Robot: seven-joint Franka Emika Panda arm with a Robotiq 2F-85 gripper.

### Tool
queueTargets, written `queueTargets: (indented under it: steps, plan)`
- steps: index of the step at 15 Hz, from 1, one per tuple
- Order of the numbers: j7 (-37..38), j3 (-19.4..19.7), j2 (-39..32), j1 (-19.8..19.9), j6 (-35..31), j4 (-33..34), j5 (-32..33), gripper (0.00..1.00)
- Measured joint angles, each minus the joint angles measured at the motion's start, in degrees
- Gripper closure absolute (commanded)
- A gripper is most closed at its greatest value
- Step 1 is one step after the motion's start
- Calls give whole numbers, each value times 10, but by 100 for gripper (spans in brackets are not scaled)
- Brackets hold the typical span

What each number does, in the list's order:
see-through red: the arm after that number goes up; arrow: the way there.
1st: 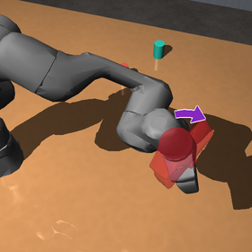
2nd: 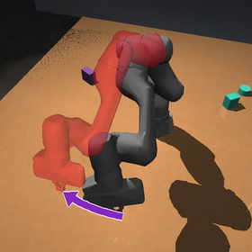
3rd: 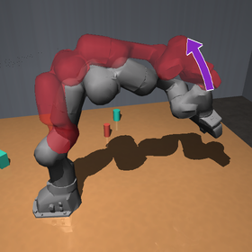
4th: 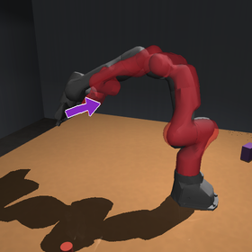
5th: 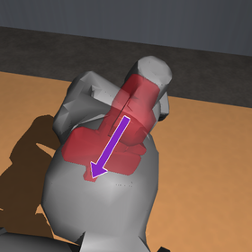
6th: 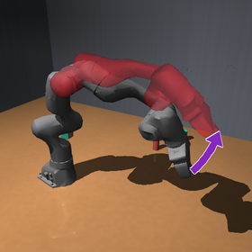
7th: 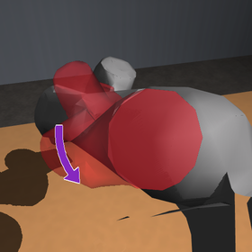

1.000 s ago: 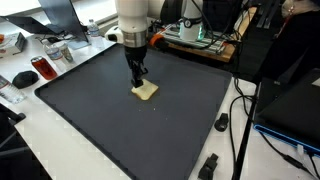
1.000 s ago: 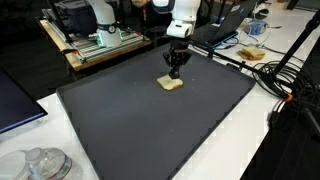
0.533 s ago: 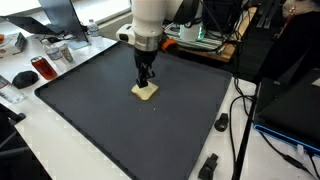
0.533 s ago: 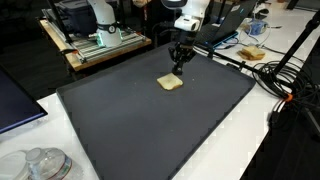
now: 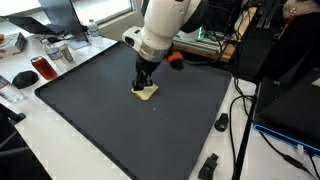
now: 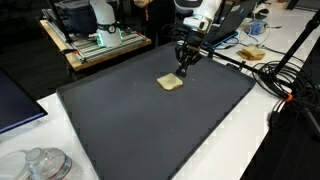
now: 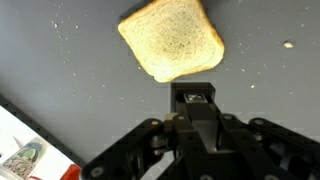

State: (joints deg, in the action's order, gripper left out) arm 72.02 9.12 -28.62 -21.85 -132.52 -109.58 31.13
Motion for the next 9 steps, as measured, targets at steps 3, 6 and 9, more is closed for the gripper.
queueTargets:
  steps: [3, 6, 9]
  plan:
    - [45, -2, -26, -12, 43, 35, 30, 94]
    - [81, -7, -51, -20, 83, 66, 57, 95]
    - [112, -15, -77, -25, 123, 93, 83, 95]
